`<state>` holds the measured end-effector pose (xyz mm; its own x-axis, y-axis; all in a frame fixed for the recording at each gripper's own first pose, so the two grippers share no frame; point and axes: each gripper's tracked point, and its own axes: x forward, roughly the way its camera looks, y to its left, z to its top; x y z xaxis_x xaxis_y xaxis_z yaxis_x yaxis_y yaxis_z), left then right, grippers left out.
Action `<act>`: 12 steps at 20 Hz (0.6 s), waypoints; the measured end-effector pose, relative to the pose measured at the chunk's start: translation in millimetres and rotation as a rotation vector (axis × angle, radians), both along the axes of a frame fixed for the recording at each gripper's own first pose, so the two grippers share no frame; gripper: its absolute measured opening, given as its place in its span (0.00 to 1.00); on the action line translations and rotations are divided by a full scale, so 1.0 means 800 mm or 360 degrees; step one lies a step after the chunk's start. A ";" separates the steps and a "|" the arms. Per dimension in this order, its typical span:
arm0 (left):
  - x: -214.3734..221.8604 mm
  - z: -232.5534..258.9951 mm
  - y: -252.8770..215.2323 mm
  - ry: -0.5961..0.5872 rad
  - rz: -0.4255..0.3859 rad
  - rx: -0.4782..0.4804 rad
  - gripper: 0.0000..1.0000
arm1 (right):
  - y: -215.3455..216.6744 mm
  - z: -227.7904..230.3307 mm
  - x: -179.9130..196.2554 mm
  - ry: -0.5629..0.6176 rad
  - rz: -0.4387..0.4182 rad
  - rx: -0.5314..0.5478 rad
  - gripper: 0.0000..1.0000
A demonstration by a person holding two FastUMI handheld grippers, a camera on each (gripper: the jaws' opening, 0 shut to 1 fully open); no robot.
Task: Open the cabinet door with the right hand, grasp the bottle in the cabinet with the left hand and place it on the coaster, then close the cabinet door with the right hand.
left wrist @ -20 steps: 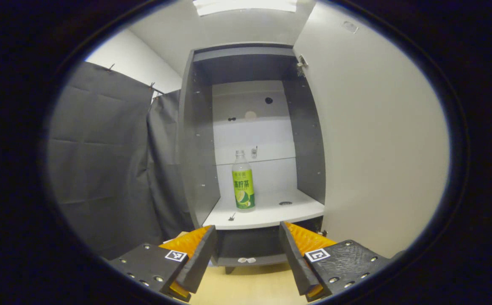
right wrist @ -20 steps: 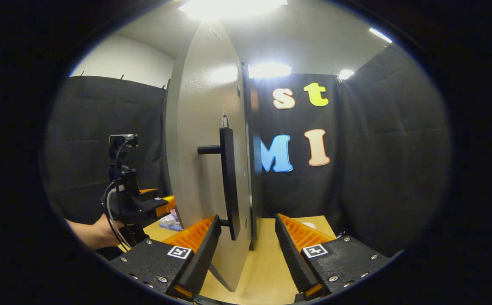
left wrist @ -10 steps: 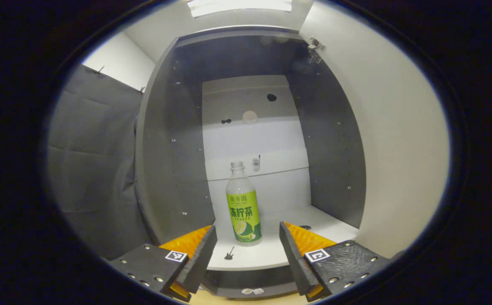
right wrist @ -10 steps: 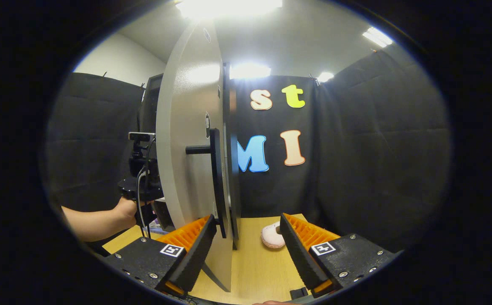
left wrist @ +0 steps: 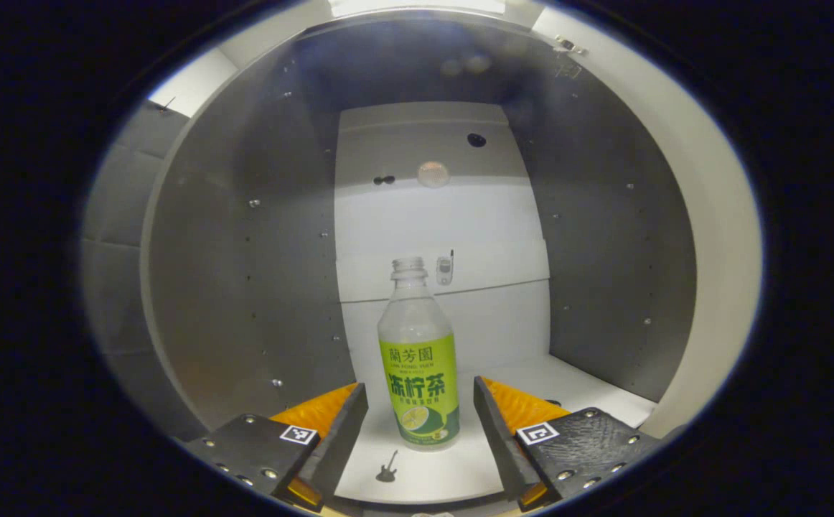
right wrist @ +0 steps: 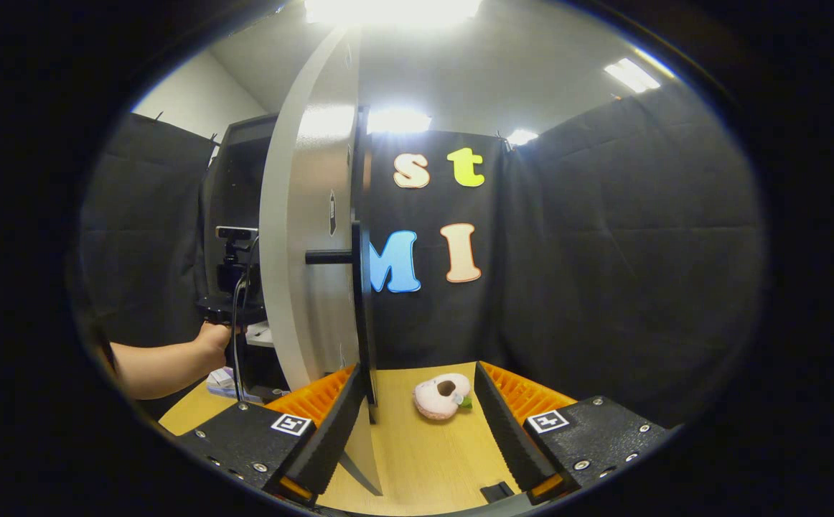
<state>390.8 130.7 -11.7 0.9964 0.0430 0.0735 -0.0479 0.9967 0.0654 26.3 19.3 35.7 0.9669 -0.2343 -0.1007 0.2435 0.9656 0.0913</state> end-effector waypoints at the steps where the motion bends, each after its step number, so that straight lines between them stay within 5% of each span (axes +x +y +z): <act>1: 0.009 0.002 0.001 -0.0006 0.0002 0.0014 0.85 | 0.000 0.001 -0.002 0.0001 -0.0013 0.0012 0.93; 11: 0.058 -0.025 -0.006 0.0033 -0.0049 -0.0079 0.85 | 0.007 0.003 -0.004 0.0043 -0.0030 -0.0009 0.86; 12: 0.060 -0.033 -0.008 0.0056 -0.0064 -0.0085 0.78 | 0.006 0.004 -0.005 0.0044 -0.0034 -0.0011 0.86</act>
<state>438.9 124.1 -37.9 0.9993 0.0060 0.0373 -0.0065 0.9999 0.0133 22.5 24.4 38.6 0.9587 -0.2554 -0.1254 0.2662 0.9608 0.0778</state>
